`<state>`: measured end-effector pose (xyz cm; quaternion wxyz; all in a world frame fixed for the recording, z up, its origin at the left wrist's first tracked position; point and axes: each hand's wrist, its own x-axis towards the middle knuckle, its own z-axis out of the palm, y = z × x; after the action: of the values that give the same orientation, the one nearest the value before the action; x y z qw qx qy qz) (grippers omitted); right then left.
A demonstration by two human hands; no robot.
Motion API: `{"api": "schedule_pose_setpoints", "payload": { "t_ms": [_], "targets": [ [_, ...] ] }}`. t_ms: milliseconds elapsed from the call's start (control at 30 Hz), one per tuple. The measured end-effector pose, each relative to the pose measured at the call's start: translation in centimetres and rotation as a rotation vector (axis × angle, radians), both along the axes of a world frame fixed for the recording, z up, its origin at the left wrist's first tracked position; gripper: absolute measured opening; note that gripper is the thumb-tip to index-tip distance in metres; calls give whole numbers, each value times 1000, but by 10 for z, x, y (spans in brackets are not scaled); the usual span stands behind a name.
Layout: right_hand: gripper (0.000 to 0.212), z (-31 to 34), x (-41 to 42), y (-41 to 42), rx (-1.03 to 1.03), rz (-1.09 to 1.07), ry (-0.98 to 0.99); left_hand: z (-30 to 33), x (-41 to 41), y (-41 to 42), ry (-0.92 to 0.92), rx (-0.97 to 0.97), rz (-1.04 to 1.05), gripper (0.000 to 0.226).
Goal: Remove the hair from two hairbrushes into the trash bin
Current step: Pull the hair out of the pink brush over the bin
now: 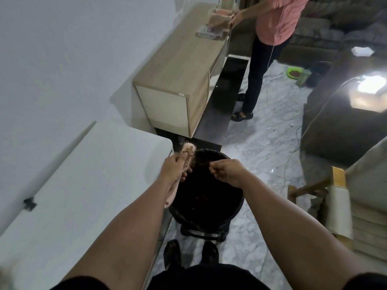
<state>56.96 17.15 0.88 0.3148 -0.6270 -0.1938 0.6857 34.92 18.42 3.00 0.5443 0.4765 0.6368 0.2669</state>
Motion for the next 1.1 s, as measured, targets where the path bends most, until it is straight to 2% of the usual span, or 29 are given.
{"api": "schedule_pose_setpoints", "payload": {
  "t_ms": [100,167,233,300,500,567,633,700,900,1000,1100],
  "targets": [
    [10,-21,10,0,-224,-161,-11,-6,-12,9,1,-23,43,38],
    [12,-32,20,-4,-290,-194,-87,-10,-24,16,11,-26,102,43],
    [6,-38,23,-9,-256,-164,-254,-14,-34,20,1,-35,133,43],
    [7,-38,15,-10,-122,-130,-392,-19,-37,22,-5,-59,127,44],
    [17,0,-47,8,174,149,-147,-20,-15,16,-41,-111,36,37],
    [23,3,-59,14,235,178,-150,-16,-10,12,-101,-105,10,32],
    [20,4,-64,17,277,178,-201,-15,-8,9,-145,-93,6,32],
    [18,4,-64,18,273,153,-206,-11,-10,8,-116,-69,-7,31],
    [15,-3,-49,8,124,132,-197,-7,-16,9,207,14,-100,34],
    [5,-6,-46,6,77,89,-287,-7,-14,5,225,9,-133,37],
    [15,-20,-31,3,16,79,-496,-7,-19,2,169,-1,-93,34]
  ]
}}
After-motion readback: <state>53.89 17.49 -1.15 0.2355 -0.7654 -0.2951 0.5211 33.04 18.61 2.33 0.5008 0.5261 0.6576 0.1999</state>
